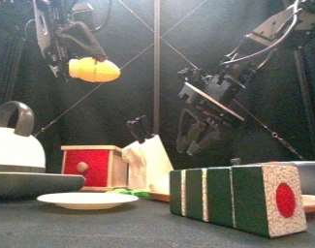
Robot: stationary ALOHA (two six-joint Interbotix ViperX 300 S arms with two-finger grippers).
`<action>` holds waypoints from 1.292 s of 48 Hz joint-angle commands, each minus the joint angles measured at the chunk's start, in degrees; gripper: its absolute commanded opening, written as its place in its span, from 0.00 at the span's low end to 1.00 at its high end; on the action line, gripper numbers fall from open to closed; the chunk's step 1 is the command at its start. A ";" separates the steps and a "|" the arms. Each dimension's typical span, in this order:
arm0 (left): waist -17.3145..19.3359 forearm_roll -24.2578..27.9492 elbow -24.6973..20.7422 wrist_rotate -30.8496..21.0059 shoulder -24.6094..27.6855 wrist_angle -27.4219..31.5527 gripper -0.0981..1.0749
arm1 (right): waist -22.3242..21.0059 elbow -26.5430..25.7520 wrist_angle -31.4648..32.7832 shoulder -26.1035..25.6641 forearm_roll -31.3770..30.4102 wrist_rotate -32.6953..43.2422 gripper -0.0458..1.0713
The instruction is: Place corn on small plate
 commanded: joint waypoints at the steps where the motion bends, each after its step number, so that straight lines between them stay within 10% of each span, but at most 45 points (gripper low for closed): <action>1: 0.26 0.79 -3.43 -0.09 0.97 2.37 0.57 | 0.88 0.53 1.93 -3.08 1.49 0.26 0.72; 17: 0.88 12.39 -10.72 -7.21 6.68 15.91 0.57 | 2.64 2.20 5.45 -4.83 3.52 0.44 0.72; 37: -10.11 47.64 -12.74 -46.14 9.76 31.20 0.57 | 2.55 2.20 5.54 -4.83 3.52 0.44 0.72; 62: -18.11 66.27 -16.96 -91.23 26.10 45.09 0.58 | 2.64 4.04 5.54 -6.33 3.16 0.26 0.72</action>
